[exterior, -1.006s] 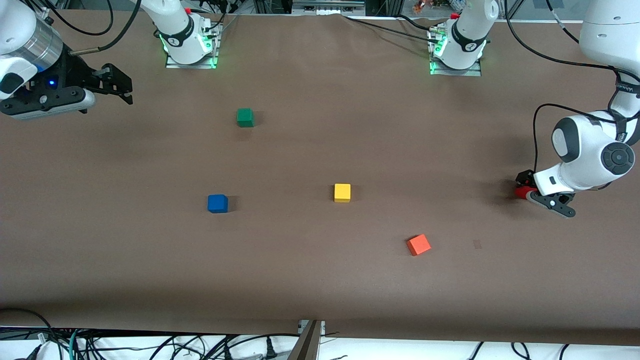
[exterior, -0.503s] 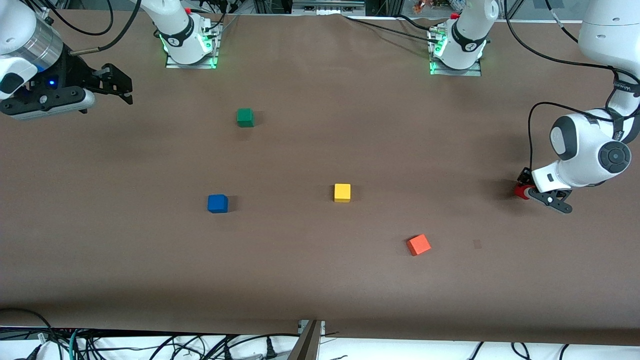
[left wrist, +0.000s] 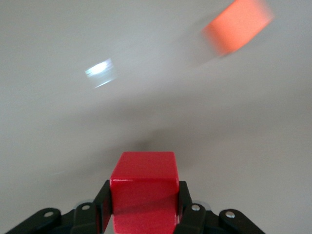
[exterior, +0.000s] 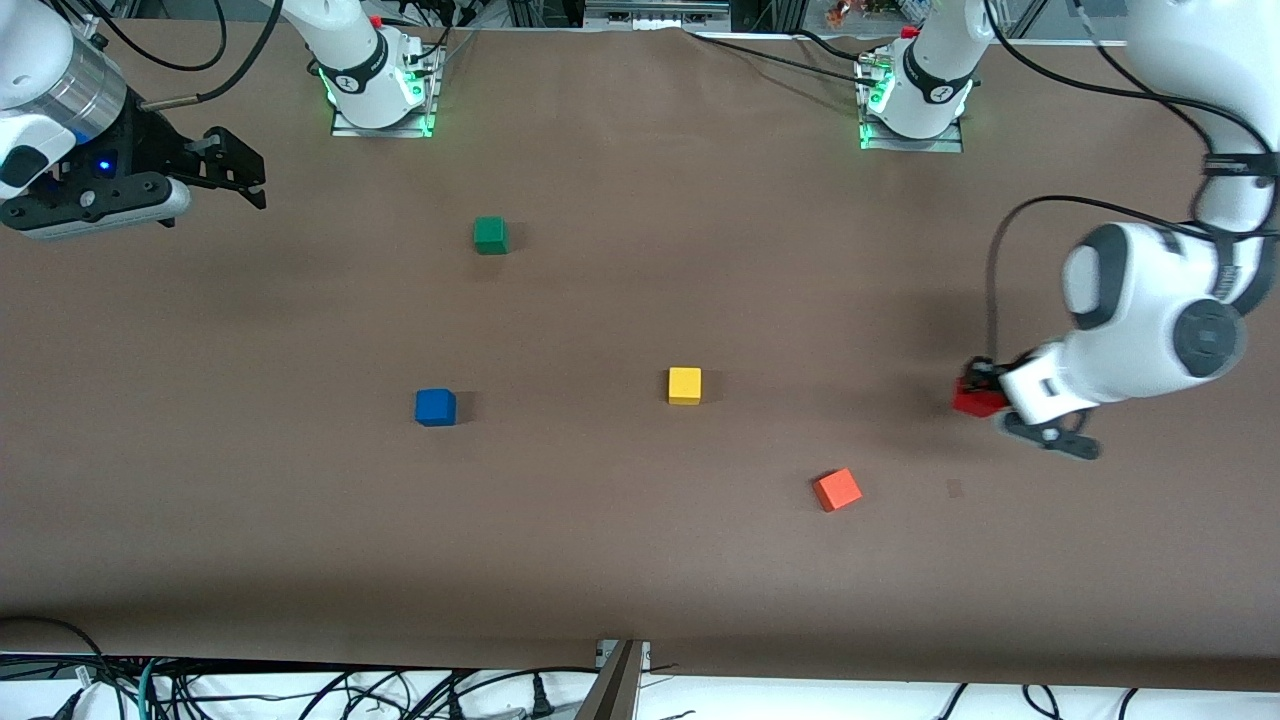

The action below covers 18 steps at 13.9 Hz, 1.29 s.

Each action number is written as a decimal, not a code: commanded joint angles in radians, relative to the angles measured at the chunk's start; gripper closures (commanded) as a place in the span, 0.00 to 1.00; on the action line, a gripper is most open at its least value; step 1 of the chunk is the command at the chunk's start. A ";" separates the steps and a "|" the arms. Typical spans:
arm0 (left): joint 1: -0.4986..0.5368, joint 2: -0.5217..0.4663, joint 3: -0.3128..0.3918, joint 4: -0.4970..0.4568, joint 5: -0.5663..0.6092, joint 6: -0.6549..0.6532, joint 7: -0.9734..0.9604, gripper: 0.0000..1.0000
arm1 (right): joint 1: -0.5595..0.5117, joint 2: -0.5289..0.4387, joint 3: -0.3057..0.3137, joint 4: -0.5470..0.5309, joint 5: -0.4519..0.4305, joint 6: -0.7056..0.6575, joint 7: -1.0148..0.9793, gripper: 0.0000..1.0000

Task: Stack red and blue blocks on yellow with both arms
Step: 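Carry the red cube to the yellow cube while the right gripper reaches the blue cube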

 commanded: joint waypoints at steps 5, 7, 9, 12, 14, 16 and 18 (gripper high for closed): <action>-0.269 0.135 -0.131 0.194 0.003 -0.021 -0.618 1.00 | 0.000 0.075 0.010 0.019 0.002 0.016 -0.009 0.00; -0.349 0.201 -0.133 0.261 0.083 -0.021 -0.738 1.00 | 0.001 0.124 0.012 -0.002 0.005 0.081 -0.006 0.00; -0.404 0.264 -0.139 0.314 0.123 -0.016 -0.822 1.00 | 0.009 0.164 0.015 -0.036 0.024 0.163 -0.004 0.00; -0.455 0.324 -0.139 0.357 0.167 -0.009 -0.887 1.00 | 0.026 0.265 0.015 -0.069 0.039 0.307 0.069 0.00; -0.472 0.348 -0.139 0.377 0.206 -0.007 -0.898 1.00 | 0.040 0.357 0.016 -0.069 0.040 0.419 0.114 0.00; -0.473 0.364 -0.139 0.378 0.224 0.023 -0.898 1.00 | 0.054 0.449 0.016 -0.069 0.083 0.529 0.157 0.00; -0.473 0.378 -0.139 0.383 0.229 0.039 -0.899 1.00 | 0.074 0.519 0.016 -0.069 0.096 0.629 0.160 0.00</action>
